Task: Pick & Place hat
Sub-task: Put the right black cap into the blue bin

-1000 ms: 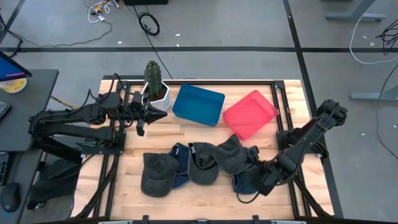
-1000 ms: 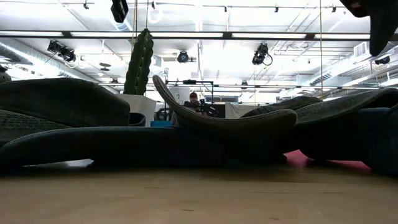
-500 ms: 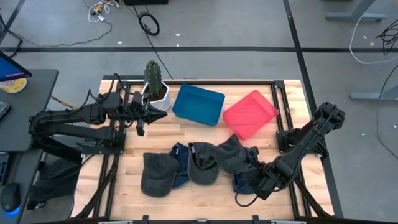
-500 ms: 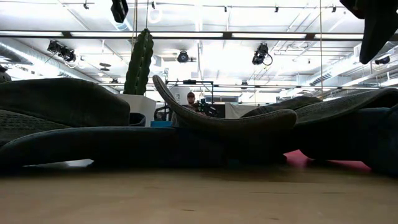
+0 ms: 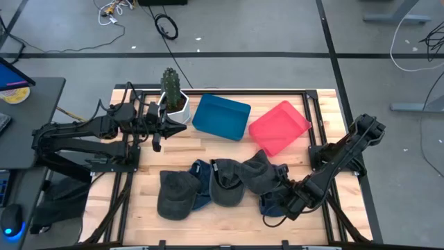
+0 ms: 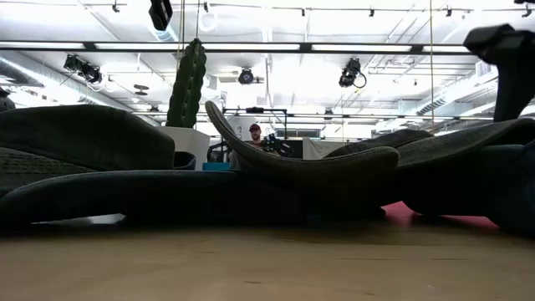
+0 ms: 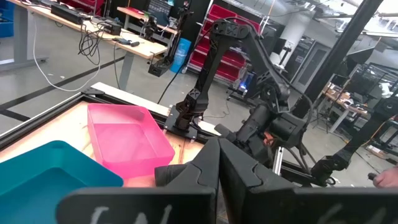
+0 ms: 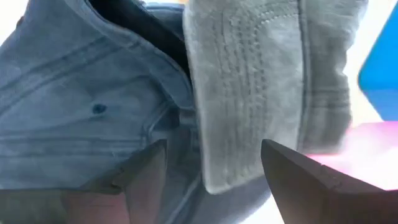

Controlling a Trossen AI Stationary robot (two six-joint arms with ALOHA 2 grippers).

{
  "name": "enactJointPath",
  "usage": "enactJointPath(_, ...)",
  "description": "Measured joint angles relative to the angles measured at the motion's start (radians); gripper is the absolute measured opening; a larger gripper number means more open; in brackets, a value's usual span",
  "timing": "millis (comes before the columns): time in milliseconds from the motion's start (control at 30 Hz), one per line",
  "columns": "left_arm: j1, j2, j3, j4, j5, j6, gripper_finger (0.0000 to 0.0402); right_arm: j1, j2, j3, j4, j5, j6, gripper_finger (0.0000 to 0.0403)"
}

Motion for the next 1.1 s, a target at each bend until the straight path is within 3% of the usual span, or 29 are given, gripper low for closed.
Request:
enactJointPath(133, 0.0, 0.0, 0.0, 0.0, 0.0, 0.0, 0.0009, 0.0, 0.0, -0.046, 0.084, 0.019, 0.0, 0.0263)
enactJointPath(333, 0.0, 0.0, 0.0, -0.001, 0.0, -0.003, 0.0009, -0.012, 0.0, -0.056, 0.085, 0.173, -0.006, 0.0263)
enactJointPath(567, 0.0, 0.0, 0.0, -0.001, 0.0, -0.003, 0.0009, -0.053, 0.0, -0.056, 0.148, 0.202, -0.008, 0.0247)
enactJointPath(700, 0.0, 0.0, 0.0, -0.001, 0.0, -0.003, 0.0009, -0.065, 0.0, -0.056, 0.164, 0.207, -0.023, 0.0189)
enactJointPath(933, 0.0, 0.0, 0.0, -0.001, 0.0, -0.003, 0.0009, -0.081, -0.011, -0.055, 0.161, 0.202, -0.096, 0.002)
enactJointPath(1100, 0.0, 0.0, 0.0, 0.0, 0.0, -0.002, 0.0009, -0.099, -0.042, -0.03, 0.1, 0.208, -0.138, 0.0012)
